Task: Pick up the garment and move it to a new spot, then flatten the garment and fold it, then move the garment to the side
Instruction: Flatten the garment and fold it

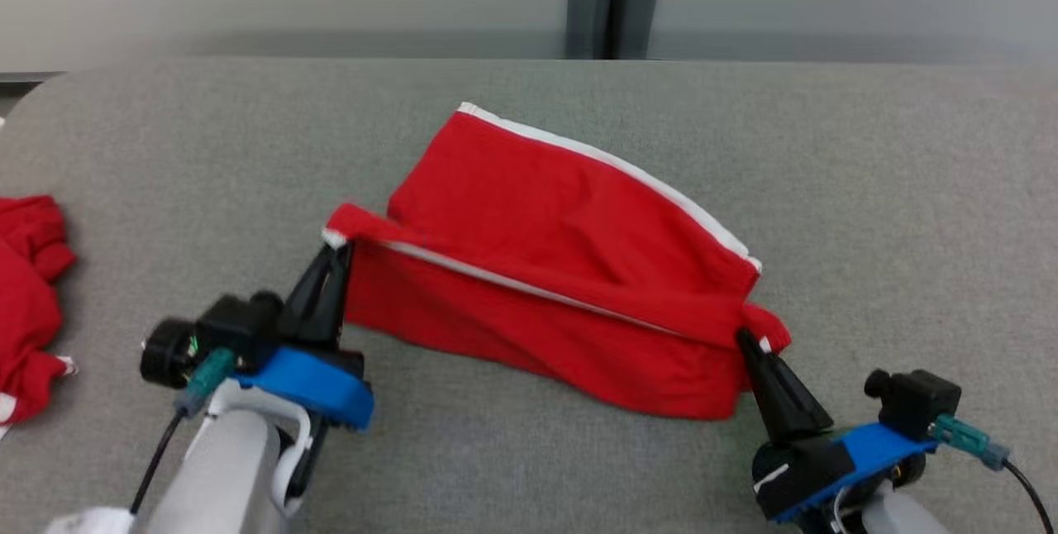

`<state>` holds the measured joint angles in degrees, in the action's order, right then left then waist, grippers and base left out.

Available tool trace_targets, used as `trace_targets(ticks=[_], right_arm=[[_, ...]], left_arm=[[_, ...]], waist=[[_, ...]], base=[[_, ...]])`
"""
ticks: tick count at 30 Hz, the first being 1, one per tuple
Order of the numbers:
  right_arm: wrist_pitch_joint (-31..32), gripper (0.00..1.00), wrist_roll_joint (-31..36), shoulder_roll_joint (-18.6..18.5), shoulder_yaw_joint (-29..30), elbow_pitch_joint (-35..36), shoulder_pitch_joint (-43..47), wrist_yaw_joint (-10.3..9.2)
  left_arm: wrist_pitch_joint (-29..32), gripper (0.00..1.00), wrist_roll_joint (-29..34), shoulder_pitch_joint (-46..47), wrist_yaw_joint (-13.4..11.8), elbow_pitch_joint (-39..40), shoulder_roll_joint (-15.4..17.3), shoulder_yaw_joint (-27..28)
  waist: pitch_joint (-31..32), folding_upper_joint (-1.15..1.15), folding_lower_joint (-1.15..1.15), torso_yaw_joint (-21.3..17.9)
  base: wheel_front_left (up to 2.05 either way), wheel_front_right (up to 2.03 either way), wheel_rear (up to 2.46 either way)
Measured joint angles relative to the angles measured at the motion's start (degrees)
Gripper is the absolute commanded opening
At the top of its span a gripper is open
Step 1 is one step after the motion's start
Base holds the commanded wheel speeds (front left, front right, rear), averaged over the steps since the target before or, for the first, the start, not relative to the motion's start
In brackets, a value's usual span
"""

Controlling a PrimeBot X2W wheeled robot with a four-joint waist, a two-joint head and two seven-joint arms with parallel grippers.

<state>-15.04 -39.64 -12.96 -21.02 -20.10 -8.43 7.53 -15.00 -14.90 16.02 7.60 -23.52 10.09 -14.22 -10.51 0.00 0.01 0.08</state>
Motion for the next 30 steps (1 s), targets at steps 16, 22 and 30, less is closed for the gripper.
trace_targets(ticks=[16, 22, 30], right_arm=[[0.23, 0.0, -11.34, 5.12, -5.49, -5.89, -25.52, -0.05], [-0.16, 0.0, -12.61, 6.14, -5.38, -7.0, -28.47, -0.04], [-0.15, 0.0, -12.69, 7.0, -2.74, -5.6, -25.85, 0.02]], left_arm=[[8.64, 0.0, -19.16, 37.62, -0.01, -14.14, 17.4, -28.29], [7.86, 0.0, -24.85, 42.96, -0.01, -15.89, 20.0, -34.92], [4.71, 0.0, -30.22, 44.91, -0.01, -17.81, 20.92, -42.03]], waist=[[-17.31, 0.0, 0.01, -6.9], [-19.22, 0.0, 0.0, -8.44], [-17.95, 0.0, 0.0, -9.28]], base=[[0.0, 0.0, 0.0], [0.0, 0.0, 0.0], [0.0, 0.0, 0.0]])
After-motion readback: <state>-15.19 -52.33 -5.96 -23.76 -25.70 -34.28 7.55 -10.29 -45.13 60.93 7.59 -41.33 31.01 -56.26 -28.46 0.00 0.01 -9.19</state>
